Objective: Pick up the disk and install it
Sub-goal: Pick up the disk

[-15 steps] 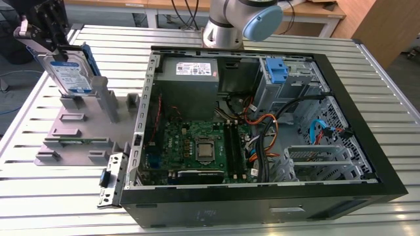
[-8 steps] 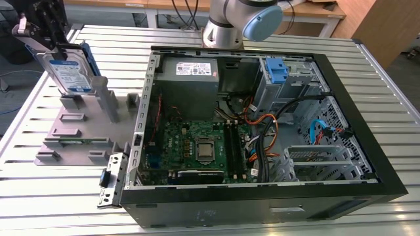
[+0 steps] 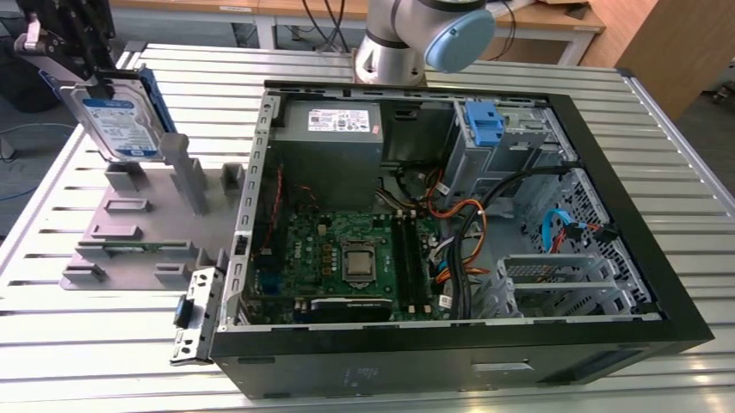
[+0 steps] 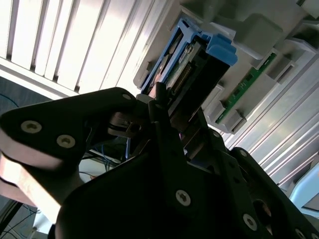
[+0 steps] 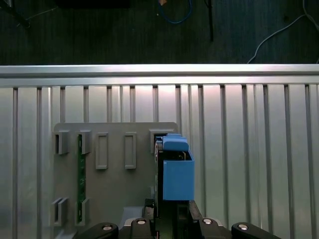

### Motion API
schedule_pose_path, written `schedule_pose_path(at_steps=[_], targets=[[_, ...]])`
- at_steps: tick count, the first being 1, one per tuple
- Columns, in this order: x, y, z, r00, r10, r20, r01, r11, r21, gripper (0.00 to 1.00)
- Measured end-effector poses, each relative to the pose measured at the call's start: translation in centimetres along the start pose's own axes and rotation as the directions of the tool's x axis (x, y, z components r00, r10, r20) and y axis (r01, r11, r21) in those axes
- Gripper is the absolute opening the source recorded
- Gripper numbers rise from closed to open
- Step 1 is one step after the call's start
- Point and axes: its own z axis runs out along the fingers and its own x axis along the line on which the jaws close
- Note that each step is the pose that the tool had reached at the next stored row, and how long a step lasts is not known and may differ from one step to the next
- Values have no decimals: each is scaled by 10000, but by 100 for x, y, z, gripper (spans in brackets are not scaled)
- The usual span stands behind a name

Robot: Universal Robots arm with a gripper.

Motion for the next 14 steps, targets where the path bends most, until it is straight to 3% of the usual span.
schedule_pose_path(at_steps=[14], targets=[[-1, 1, -24, 10000, 0, 0, 0, 10000, 1, 35]])
